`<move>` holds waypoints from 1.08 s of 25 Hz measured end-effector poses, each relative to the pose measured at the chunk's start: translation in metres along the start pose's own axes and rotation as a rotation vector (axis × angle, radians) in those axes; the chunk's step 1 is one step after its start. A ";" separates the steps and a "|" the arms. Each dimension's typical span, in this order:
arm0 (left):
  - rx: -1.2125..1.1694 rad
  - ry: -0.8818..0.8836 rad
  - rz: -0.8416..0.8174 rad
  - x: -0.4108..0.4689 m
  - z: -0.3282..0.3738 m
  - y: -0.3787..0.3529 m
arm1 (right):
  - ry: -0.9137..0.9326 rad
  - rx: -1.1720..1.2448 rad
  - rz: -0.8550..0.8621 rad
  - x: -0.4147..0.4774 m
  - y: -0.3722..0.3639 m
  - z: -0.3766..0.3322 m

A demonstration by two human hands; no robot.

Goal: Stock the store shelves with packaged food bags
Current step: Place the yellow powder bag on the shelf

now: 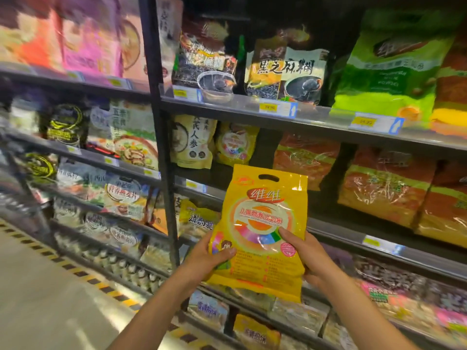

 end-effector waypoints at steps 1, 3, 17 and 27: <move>-0.001 -0.009 0.013 0.001 0.006 0.008 | 0.009 -0.011 -0.003 0.004 -0.011 -0.001; 0.032 -0.025 0.055 0.005 0.019 0.020 | 0.027 -0.034 -0.010 0.014 -0.028 -0.003; 0.063 -0.106 0.152 0.162 0.067 0.061 | 0.066 -0.143 -0.015 0.161 -0.087 -0.050; 0.184 -0.122 0.159 0.322 0.100 0.068 | 0.148 -0.334 0.059 0.282 -0.100 -0.080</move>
Point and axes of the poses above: each hand's wrist, its own x-axis towards the middle knuckle, its own y-axis out of the back of the hand, z = x × y, the point moved 3 cm from there along x, towards the middle knuckle, and after that the axes turned 7 degrees about z, right-handed, at the moved point
